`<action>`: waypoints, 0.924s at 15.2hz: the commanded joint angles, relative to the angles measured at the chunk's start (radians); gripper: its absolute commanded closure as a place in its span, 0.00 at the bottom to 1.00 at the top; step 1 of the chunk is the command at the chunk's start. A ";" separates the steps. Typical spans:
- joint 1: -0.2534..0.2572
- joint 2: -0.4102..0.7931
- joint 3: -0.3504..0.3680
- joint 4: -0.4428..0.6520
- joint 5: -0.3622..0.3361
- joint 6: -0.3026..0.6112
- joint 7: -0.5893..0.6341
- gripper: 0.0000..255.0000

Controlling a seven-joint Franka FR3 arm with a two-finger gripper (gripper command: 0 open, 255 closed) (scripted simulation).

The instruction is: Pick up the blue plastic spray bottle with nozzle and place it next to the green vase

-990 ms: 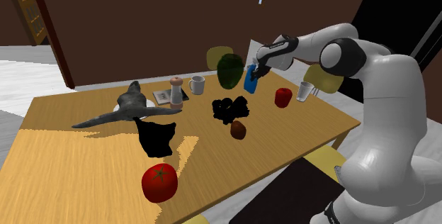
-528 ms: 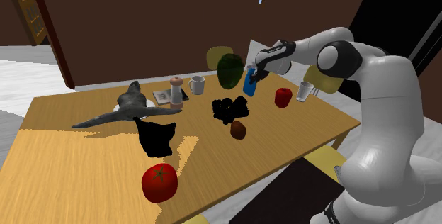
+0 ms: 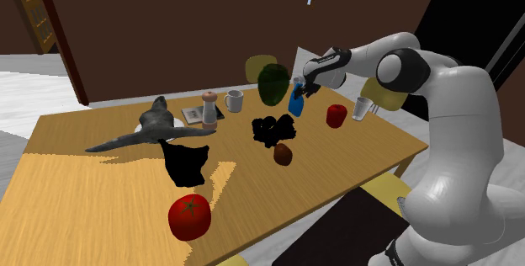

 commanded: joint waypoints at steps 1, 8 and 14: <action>0.000 0.000 0.000 0.000 0.000 0.000 0.000 0.00; -0.017 -0.126 0.003 -0.089 0.008 -0.039 -0.007 0.00; -0.017 -0.126 0.003 -0.089 0.008 -0.039 -0.007 0.00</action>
